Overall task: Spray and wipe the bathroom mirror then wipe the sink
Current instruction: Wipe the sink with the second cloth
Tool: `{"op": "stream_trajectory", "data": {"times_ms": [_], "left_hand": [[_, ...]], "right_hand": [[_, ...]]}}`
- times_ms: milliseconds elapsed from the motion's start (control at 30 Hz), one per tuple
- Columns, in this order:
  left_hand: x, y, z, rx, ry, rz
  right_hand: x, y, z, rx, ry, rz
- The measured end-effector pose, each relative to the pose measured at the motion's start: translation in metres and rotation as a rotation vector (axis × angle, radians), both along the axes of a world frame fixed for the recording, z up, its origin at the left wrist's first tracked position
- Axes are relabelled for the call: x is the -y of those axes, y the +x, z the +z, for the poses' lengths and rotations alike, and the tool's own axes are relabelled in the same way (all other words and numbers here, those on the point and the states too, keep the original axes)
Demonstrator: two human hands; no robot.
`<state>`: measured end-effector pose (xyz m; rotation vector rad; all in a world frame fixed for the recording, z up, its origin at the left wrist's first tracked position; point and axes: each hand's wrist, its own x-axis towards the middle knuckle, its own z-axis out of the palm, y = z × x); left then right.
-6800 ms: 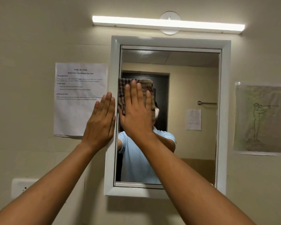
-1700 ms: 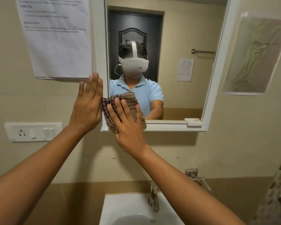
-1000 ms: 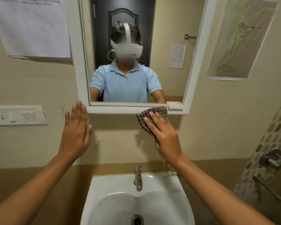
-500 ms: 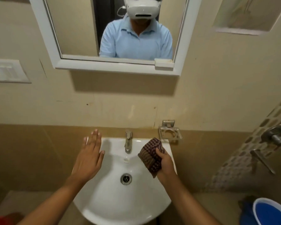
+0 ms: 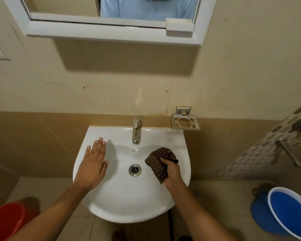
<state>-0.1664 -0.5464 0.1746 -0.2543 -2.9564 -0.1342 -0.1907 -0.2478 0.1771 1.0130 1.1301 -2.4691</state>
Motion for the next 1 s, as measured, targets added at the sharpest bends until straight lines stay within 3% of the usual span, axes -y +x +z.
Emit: {"op": "stream_trajectory", "data": {"times_ms": [100,167,333,400,567,633,800,1000], "left_hand": [[0.009,-0.015,-0.007,0.026,-0.010,-0.013],[0.015,-0.027,-0.011,0.054,-0.007,-0.023],[0.031,-0.061,-0.022,0.110,-0.001,-0.041],[0.038,-0.071,-0.028,0.137,-0.011,-0.053],[0.060,-0.088,-0.046,0.210,-0.010,-0.057],[0.067,-0.091,-0.050,0.220,-0.008,-0.052],[0.071,-0.094,-0.057,0.210,0.028,-0.050],[0.072,-0.096,-0.061,0.211,0.093,-0.030]], "right_hand": [[-0.003,-0.019,-0.002,-0.014,-0.011,-0.062],[-0.005,-0.034,0.001,-0.055,0.137,-0.086],[-0.001,-0.057,0.000,-0.228,1.019,-0.032],[0.007,-0.068,-0.011,-0.329,1.272,0.113],[0.048,-0.099,-0.044,-0.388,1.929,0.736],[0.063,-0.101,-0.049,-0.400,1.984,0.789],[0.069,-0.100,-0.056,-0.734,1.984,0.885],[0.027,-0.116,-0.059,-0.849,2.034,1.141]]}}
